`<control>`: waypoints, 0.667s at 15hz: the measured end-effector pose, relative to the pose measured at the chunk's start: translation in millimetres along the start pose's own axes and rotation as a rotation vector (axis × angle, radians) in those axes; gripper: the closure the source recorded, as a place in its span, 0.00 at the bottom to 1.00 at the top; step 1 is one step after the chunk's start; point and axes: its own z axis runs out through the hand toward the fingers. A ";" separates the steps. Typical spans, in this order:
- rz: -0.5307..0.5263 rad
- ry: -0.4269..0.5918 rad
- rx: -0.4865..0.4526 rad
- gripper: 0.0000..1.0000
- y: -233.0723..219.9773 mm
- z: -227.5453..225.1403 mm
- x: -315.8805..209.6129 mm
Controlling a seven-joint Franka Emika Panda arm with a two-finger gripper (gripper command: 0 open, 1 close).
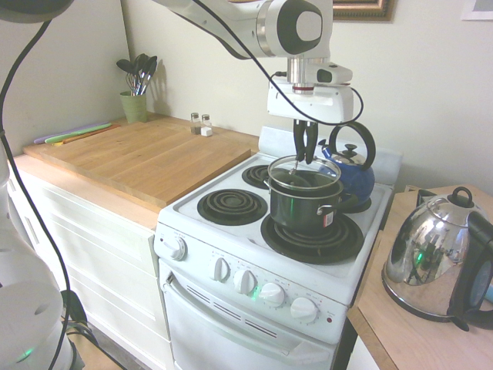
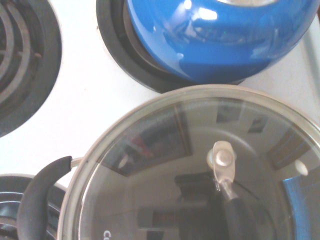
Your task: Cover the lid of the pot
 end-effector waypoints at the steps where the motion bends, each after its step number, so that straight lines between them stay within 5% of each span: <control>1: 0.000 -0.002 -0.003 1.00 -0.4 2.3 0.3; 10: -0.008 0.000 -0.043 1.00 -1.9 19.2 4.5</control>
